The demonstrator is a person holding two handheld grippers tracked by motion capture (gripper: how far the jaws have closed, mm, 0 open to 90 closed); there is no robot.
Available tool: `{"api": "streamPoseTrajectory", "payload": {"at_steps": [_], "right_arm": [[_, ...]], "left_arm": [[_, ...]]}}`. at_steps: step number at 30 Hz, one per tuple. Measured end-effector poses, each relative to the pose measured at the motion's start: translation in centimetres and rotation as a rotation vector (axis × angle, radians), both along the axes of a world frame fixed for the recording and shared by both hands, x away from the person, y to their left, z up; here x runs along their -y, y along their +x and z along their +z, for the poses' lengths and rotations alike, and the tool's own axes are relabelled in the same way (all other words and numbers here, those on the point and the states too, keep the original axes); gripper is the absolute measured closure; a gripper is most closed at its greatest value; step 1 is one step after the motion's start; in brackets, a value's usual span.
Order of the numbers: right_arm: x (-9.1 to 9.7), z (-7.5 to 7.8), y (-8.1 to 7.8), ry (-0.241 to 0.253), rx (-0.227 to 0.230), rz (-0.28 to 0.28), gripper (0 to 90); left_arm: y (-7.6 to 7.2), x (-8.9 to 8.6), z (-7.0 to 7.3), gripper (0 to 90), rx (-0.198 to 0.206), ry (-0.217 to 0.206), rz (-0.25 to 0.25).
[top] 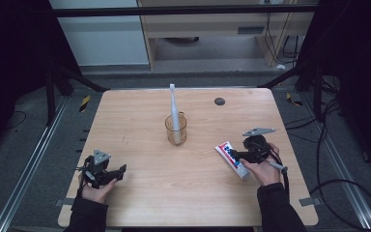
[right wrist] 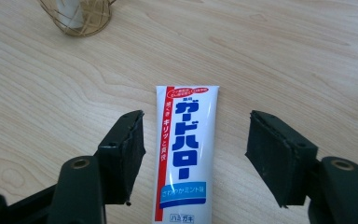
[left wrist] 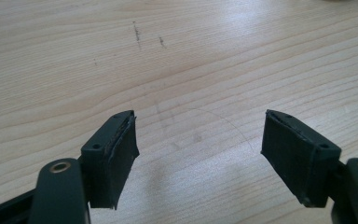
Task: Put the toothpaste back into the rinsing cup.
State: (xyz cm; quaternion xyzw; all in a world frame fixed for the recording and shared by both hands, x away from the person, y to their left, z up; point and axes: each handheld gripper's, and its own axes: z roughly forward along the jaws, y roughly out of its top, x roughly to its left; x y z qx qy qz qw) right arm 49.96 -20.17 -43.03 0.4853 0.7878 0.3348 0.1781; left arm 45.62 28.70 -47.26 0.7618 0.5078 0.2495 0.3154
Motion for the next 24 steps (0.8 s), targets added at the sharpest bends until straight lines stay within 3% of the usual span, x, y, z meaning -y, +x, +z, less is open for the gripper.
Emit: {"api": "streamPoseTrajectory", "payload": {"at_steps": [16,24], "right_arm": [[-1.6,-1.4,2.3,-0.055,-0.079,0.029,35.0],[-2.0,-2.2,3.2,-0.085,-0.124,0.047,35.1]], "left_arm": [[0.2,0.1,0.0,25.7,-0.002,-0.003,-0.005],[0.2,0.3,0.1,24.7,-0.004,0.022,-0.014]]}}
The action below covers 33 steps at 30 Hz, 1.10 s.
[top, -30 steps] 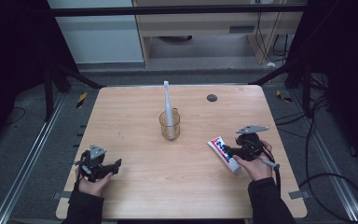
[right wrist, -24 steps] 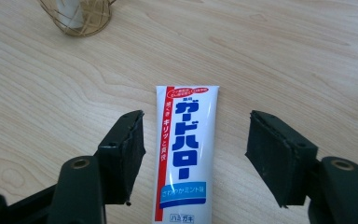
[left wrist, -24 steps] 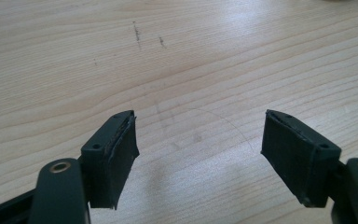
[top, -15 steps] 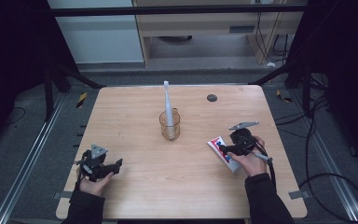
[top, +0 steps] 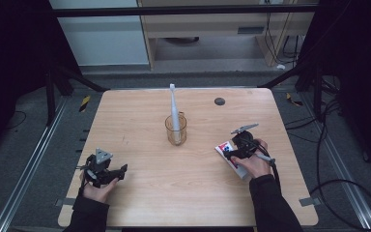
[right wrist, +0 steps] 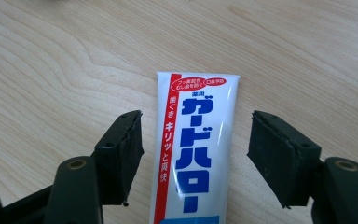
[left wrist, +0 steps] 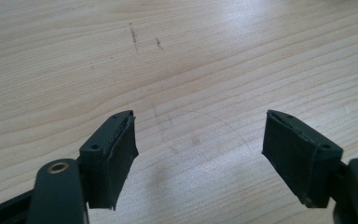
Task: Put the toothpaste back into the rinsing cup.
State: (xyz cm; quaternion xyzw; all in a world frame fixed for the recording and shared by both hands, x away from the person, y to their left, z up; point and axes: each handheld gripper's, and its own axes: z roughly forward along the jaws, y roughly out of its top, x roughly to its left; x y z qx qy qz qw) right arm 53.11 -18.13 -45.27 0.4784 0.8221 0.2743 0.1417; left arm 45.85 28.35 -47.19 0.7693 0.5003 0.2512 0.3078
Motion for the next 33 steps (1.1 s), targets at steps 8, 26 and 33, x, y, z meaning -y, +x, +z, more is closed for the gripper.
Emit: {"api": "streamPoseTrajectory", "payload": {"at_steps": [8,26,33], "right_arm": [[-0.8,-0.1,0.7,-0.028,-0.035,0.021,36.3],[-1.0,-1.6,1.6,-0.077,-0.116,0.038,37.8],[-1.0,-1.9,1.7,-0.090,-0.123,0.028,39.3]], "left_arm": [[0.0,-0.2,0.0,24.5,-0.002,-0.003,0.001],[0.0,-0.2,-0.1,24.5,-0.005,-0.004,-0.006],[0.0,-0.2,-0.1,25.0,-0.002,-0.004,-0.006]]}}
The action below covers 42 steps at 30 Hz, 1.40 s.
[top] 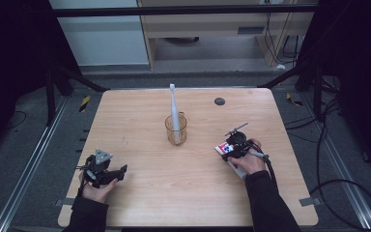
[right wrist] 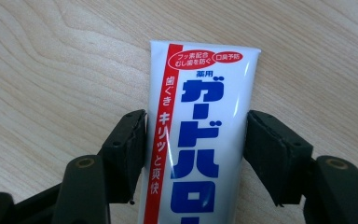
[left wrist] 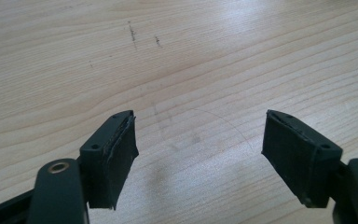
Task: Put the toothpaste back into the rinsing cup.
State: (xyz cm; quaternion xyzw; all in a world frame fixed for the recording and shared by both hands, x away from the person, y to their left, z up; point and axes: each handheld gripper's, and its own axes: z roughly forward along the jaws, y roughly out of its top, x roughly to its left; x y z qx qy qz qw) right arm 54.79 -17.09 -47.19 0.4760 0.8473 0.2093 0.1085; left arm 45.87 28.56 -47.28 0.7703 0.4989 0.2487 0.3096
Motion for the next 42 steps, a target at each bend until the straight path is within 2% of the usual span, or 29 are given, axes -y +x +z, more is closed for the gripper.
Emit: {"api": "streamPoseTrajectory", "payload": {"at_steps": [9,14,15,16,19,21,25,28,34,38,42], "right_arm": [[0.0,-0.3,0.2,0.004,-0.039,-0.009,42.7],[-0.2,-0.1,0.2,-0.012,-0.041,-0.017,50.7],[-0.2,0.0,0.1,-0.002,-0.052,-0.029,53.1],[-0.1,0.1,0.1,-0.004,-0.037,-0.017,56.0],[0.1,0.5,-0.2,0.015,-0.038,-0.026,64.7],[0.2,0.7,-0.2,0.023,-0.035,-0.030,67.2],[0.1,1.3,-0.5,0.071,-0.036,-0.038,68.8],[-0.1,2.4,-0.9,0.123,0.006,-0.025,69.0],[-0.7,5.2,-1.9,0.224,0.140,0.000,69.4],[-1.0,6.3,-2.2,0.279,0.217,0.013,69.5],[-1.2,7.0,-2.0,0.319,0.274,0.004,69.5]], "left_arm": [[0.0,0.0,-0.1,24.8,-0.008,0.003,-0.001],[0.0,0.1,-0.1,24.8,-0.010,0.005,-0.001],[0.1,0.1,-0.1,24.9,-0.010,0.006,-0.002],[0.1,0.1,-0.1,24.9,-0.011,0.006,-0.002],[0.0,0.1,-0.1,25.1,-0.011,0.006,-0.002],[0.1,0.1,-0.1,25.2,-0.011,0.005,-0.002],[0.1,0.0,-0.1,25.4,-0.013,0.003,0.000],[0.1,0.0,-0.1,25.4,-0.014,0.003,0.000],[0.0,0.0,0.0,25.5,-0.009,0.001,0.002],[0.0,0.0,0.0,25.6,-0.008,-0.001,0.002],[0.0,0.0,0.0,25.7,-0.008,-0.002,0.002]]}}
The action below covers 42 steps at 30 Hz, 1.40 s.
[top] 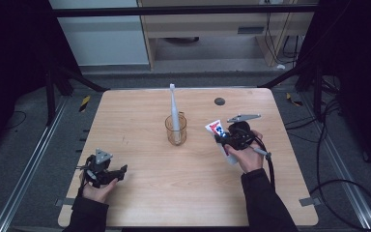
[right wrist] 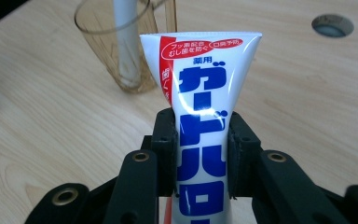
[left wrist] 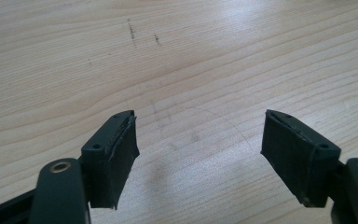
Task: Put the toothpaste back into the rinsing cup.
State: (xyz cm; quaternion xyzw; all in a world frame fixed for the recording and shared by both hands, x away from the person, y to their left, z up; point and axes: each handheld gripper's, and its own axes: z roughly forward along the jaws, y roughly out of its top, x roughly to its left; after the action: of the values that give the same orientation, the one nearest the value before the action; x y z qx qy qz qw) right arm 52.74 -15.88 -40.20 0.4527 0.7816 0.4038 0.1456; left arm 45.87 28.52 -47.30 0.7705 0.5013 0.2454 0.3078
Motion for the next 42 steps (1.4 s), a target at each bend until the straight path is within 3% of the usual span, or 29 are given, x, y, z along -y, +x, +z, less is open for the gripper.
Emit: {"api": "streamPoseTrajectory", "payload": {"at_steps": [18,28,42], "right_arm": [[-1.9,2.2,0.7,0.226,0.243,-0.049,69.5],[-4.2,3.4,1.8,0.309,0.332,-0.071,69.5],[-7.9,4.1,4.0,0.374,0.389,-0.054,69.4]], "left_arm": [[0.0,-0.3,0.1,26.1,0.016,-0.009,0.017],[0.0,-0.3,0.1,26.6,0.019,-0.007,0.019],[0.0,-0.4,0.1,26.8,0.024,-0.007,0.022]]}}
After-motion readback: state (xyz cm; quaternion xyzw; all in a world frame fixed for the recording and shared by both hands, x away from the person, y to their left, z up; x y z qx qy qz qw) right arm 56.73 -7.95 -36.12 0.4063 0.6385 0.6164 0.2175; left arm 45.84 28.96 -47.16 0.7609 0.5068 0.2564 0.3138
